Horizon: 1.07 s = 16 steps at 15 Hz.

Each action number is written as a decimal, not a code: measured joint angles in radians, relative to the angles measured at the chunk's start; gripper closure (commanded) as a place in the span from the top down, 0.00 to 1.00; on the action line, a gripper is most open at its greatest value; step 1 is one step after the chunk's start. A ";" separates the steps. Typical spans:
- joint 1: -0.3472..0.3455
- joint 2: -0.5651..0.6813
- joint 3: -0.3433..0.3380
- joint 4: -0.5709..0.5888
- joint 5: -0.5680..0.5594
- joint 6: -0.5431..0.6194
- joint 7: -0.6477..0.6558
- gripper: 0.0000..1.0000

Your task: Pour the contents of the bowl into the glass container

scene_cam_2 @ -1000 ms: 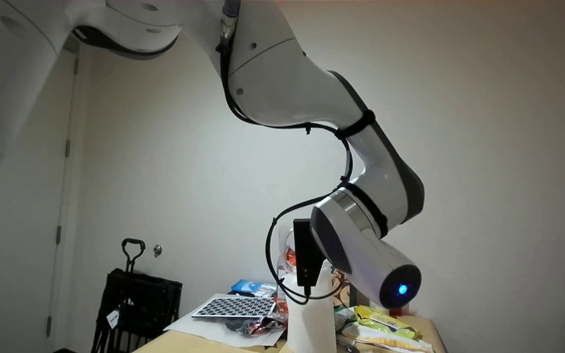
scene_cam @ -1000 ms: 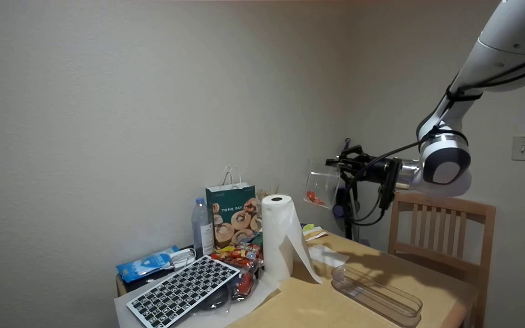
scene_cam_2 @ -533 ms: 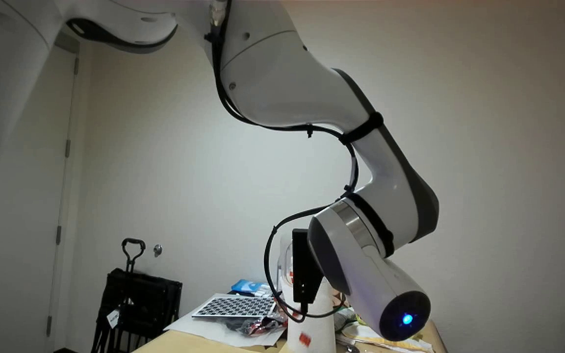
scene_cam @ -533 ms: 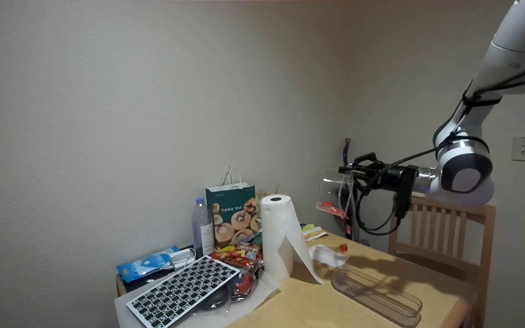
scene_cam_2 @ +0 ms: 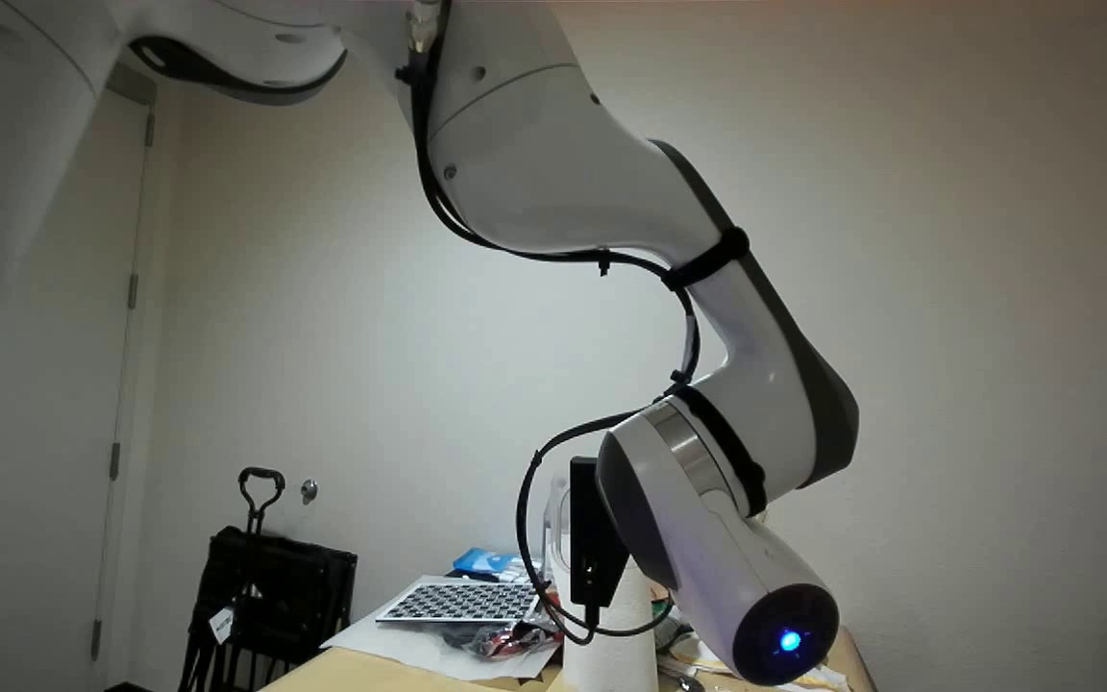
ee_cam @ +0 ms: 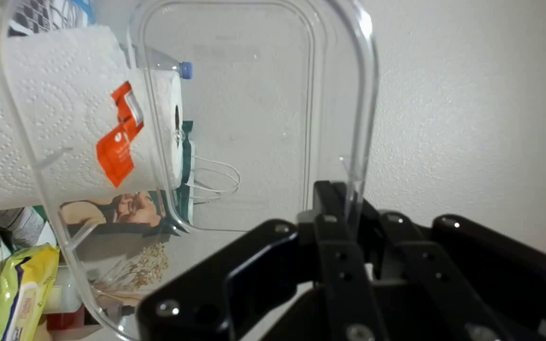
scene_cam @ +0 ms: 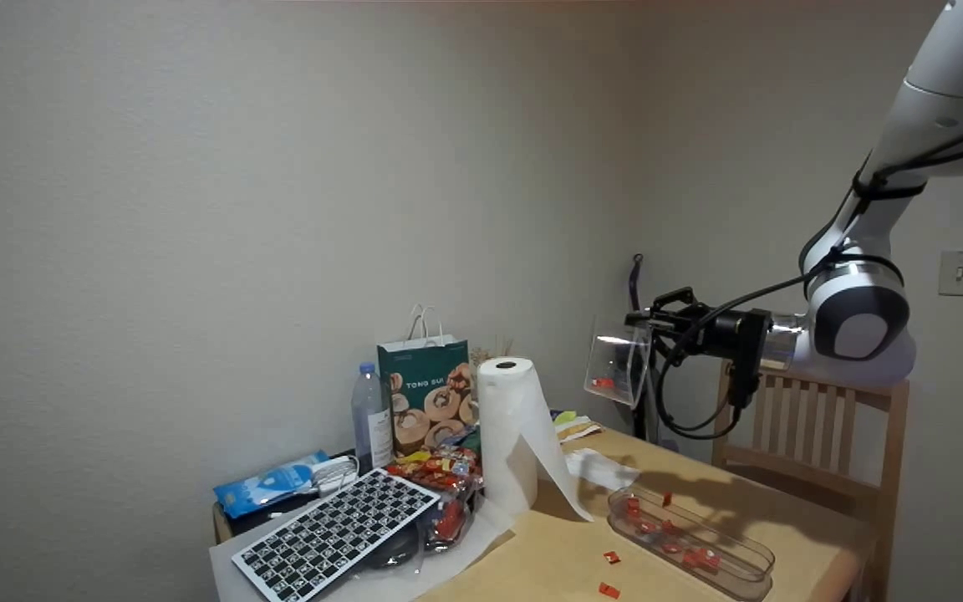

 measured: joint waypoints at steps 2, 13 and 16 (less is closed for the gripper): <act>0.000 0.004 0.000 0.000 -0.004 -0.004 0.000 0.02; 0.229 -0.006 0.026 0.160 -0.074 0.584 0.027 0.02; 0.279 -0.046 0.105 0.230 -0.308 0.768 0.211 0.02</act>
